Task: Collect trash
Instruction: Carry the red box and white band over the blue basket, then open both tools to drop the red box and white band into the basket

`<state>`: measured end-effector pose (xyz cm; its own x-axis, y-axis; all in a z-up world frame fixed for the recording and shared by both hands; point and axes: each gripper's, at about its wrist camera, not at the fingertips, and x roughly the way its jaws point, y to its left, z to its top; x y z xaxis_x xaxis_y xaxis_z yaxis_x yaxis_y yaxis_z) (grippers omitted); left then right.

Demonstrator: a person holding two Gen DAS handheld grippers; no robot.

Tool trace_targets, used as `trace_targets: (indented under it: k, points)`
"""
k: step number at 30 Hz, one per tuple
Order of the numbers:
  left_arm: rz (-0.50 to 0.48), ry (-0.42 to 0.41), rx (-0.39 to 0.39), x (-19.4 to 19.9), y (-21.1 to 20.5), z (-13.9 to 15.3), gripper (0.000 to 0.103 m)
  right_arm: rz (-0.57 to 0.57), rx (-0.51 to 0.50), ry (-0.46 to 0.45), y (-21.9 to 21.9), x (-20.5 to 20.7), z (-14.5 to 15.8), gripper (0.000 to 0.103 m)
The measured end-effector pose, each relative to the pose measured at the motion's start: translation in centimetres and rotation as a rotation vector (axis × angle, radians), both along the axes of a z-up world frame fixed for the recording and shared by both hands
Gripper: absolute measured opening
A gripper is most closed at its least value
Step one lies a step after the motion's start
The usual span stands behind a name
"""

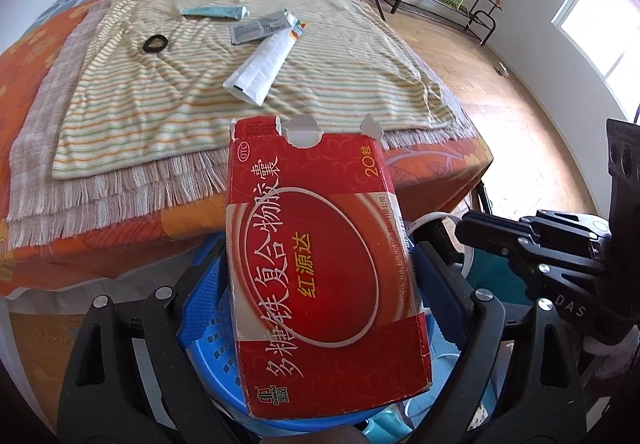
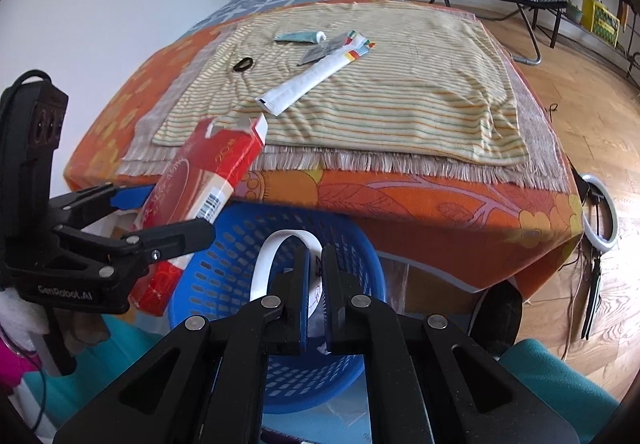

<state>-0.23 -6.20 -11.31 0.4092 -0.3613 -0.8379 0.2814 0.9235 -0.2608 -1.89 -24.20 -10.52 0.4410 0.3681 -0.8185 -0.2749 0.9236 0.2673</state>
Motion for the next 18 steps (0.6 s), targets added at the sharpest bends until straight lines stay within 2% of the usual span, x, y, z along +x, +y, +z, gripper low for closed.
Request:
trace_targets:
  k: [2, 4, 6, 8, 13, 15, 18]
  points:
    - [0.000, 0.010, 0.002, -0.1, 0.1, -0.2, 0.091, -0.007, 0.006, 0.017, -0.1, 0.0, -0.3, 0.005]
    - [0.002, 0.021, 0.003, -0.1, 0.2, -0.4, 0.091, -0.011, 0.011, 0.036, -0.2, 0.2, -0.6, 0.012]
    - [0.009, 0.027, 0.002, -0.2, 0.5, -0.5, 0.091, -0.012, 0.023, 0.050, -0.2, 0.3, -0.8, 0.030]
    - [0.021, 0.030, -0.001, -0.2, 0.9, -0.6, 0.091, -0.014, 0.031, 0.050, -0.3, 0.2, -0.8, 0.036]
    - [0.041, 0.035, -0.010, -0.1, 1.7, -0.6, 0.091, -0.011, 0.027, 0.049, 0.0, 0.2, -0.8, 0.038]
    - [0.045, 0.031, -0.008, 0.0, 1.8, -0.5, 0.091, -0.012, 0.025, 0.054, 0.1, 0.2, -0.9, 0.045]
    - [0.056, 0.015, -0.019, 0.4, 2.2, 0.2, 0.091, -0.018, 0.027, 0.054, 0.1, 0.4, -0.8, 0.047]
